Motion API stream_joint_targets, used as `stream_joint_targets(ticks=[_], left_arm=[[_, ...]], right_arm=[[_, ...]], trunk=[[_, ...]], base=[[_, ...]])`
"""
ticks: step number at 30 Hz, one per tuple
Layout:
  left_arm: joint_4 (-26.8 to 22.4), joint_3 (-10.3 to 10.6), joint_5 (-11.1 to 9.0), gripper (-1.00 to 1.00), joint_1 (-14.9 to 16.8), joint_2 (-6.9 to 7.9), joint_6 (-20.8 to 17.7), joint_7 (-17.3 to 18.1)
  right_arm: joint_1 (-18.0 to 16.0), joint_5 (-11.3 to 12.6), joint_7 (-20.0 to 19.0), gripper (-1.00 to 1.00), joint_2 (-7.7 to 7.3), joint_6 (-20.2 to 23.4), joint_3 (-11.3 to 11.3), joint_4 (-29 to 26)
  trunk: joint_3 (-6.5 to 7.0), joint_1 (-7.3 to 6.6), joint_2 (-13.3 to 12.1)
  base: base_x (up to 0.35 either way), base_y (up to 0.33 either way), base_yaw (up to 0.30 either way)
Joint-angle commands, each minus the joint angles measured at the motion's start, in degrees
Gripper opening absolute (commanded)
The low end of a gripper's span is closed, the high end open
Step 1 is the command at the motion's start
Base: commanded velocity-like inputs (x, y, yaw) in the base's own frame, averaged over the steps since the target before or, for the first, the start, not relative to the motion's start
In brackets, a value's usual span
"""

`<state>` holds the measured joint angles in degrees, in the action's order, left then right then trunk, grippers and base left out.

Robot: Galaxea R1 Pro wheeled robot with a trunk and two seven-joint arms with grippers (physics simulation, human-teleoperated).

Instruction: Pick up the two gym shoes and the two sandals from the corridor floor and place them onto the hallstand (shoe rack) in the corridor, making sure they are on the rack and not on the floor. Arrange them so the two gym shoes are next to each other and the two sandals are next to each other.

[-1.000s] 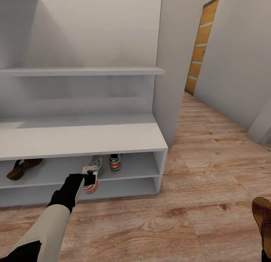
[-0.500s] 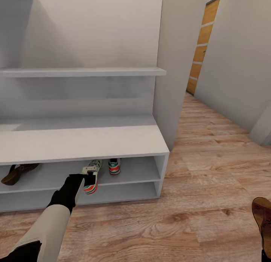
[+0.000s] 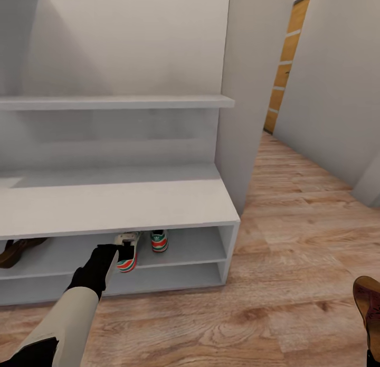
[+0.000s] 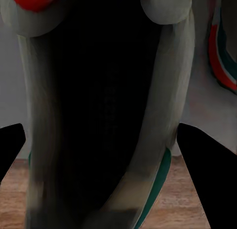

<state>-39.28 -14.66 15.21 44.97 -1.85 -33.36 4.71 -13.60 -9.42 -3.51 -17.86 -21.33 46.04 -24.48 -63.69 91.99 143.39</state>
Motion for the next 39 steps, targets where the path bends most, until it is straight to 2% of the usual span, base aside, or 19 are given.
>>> stream_joint_targets(ticks=[1, 39], left_arm=[[-0.1, -0.4, 0.6, -1.0, 0.0, -0.08, -0.2, 0.5], [0.0, -0.4, 0.6, -1.0, 0.0, -0.08, -0.1, 0.6]], right_arm=[[0.0, -0.2, -0.4, -1.0, 0.02, -0.2, 0.5, 0.1], [-0.1, -0.2, -0.4, -1.0, 0.02, -0.1, 0.5, 0.1]], trunk=[[-0.05, 0.02, 0.0], [-0.05, 0.02, 0.0]], base=[[0.22, 0.0, 0.0], [0.066, -0.005, 0.0]])
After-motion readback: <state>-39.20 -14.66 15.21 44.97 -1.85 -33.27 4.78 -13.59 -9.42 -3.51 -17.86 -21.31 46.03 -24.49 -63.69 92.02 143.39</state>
